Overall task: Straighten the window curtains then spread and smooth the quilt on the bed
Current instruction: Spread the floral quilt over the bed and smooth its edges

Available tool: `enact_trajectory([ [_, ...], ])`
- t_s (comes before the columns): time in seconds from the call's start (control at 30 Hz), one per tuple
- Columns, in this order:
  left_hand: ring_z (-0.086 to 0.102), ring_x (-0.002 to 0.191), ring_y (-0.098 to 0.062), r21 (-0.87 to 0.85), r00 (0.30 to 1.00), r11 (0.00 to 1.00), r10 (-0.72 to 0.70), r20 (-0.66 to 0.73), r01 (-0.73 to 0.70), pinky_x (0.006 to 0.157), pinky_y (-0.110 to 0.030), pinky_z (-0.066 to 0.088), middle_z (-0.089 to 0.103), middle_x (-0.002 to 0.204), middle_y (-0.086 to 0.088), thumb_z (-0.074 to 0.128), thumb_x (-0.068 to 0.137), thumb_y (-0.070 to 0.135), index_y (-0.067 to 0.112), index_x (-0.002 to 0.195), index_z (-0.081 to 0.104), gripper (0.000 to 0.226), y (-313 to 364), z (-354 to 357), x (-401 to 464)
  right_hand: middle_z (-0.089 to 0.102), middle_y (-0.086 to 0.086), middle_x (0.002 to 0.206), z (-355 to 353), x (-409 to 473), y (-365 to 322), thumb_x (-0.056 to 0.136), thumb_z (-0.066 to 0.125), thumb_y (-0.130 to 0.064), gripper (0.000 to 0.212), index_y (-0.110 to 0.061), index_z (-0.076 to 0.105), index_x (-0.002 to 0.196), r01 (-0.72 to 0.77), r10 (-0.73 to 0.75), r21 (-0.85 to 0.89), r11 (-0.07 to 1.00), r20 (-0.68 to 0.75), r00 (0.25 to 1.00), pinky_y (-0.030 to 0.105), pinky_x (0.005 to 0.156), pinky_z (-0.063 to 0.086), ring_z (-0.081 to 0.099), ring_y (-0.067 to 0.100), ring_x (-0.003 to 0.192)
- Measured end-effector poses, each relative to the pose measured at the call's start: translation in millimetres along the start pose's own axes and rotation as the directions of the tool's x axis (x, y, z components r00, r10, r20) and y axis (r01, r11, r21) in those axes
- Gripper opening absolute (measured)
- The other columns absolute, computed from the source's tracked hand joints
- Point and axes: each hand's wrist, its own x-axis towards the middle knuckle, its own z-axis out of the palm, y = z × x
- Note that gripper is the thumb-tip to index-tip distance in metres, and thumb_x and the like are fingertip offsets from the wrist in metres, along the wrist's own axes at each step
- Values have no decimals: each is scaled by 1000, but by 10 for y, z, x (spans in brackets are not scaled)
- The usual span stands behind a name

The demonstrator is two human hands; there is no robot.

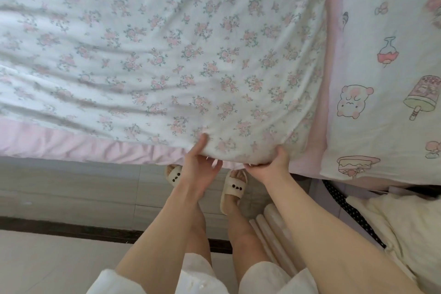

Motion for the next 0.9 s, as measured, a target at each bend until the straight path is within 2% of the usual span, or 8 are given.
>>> enact_trajectory([
  [0.07, 61, 111, -19, 71, 998, 996, -57, 40, 54, 89, -36, 47, 69, 114, -2, 78, 69, 32, 18, 112, 63, 48, 106, -83, -7, 54, 11, 129, 33, -25, 34, 86, 52, -42, 47, -16, 52, 126, 36, -36, -73, 997, 8, 999, 46, 99, 44, 53, 31, 115],
  [0.23, 51, 110, -25, 473, 941, 839, -126, -315, 270, 92, -39, 40, 53, 119, -6, 62, 87, 43, 13, 120, 51, 46, 334, -216, 52, 53, 10, 121, 86, -86, 135, 91, 47, -39, 43, -11, 50, 123, -49, -123, -534, 844, -282, 951, 40, 94, 39, 50, 26, 110],
  [0.37, 48, 116, -27, 390, 919, 894, -56, -389, 220, 92, -40, 41, 47, 131, -10, 58, 90, 38, 12, 131, 43, 51, 706, -476, -50, 39, 11, 142, 316, -188, 389, 95, 37, -33, 50, -7, 35, 138, -118, -204, -707, 697, -354, 913, 43, 104, 32, 40, 30, 128],
  [0.47, 48, 117, -27, 305, 888, 946, 41, -458, 113, 99, -42, 42, 42, 139, -12, 54, 94, 31, 10, 138, 39, 51, 1132, -780, -189, 42, 16, 142, 590, -240, 857, 97, 29, -31, 49, -5, 37, 137, -12, -215, -860, 511, -141, 966, 45, 99, 39, 44, 34, 128],
  [0.53, 49, 116, -26, 276, 857, 960, 111, -503, 38, 95, -38, 44, 46, 131, -13, 50, 96, 25, 7, 136, 42, 45, 1449, -995, -289, 44, 17, 141, 822, -315, 1246, 96, 29, -34, 49, -7, 39, 136, -23, -209, -895, 446, -129, 969, 49, 100, 40, 44, 37, 127],
  [0.67, 52, 104, -23, 175, 841, 978, 190, -507, -116, 83, -33, 45, 50, 117, -8, 48, 96, 22, 7, 128, 48, 35, 2208, -1417, -461, 39, 18, 142, 1433, -470, 2114, 96, 33, -27, 45, -8, 35, 136, -112, -89, -785, 609, -209, 974, 53, 108, 31, 41, 36, 128],
  [0.77, 54, 105, -24, 125, 845, 972, 235, -479, -200, 84, -35, 46, 52, 117, -6, 48, 96, 23, 9, 123, 50, 31, 2707, -1616, -530, 37, 22, 142, 1813, -523, 2680, 97, 32, -26, 49, -4, 28, 140, -94, 20, -754, 650, -107, 994, 52, 109, 31, 39, 38, 129],
  [0.9, 58, 92, -20, 112, 851, 957, 288, -439, -266, 81, -36, 46, 56, 107, -3, 49, 94, 21, 14, 93, 57, 11, 3277, -1857, -629, 39, 21, 140, 2173, -529, 3299, 98, 34, -26, 52, 5, 25, 139, -49, 88, -725, 687, 16, 996, 48, 108, 32, 40, 35, 130],
])
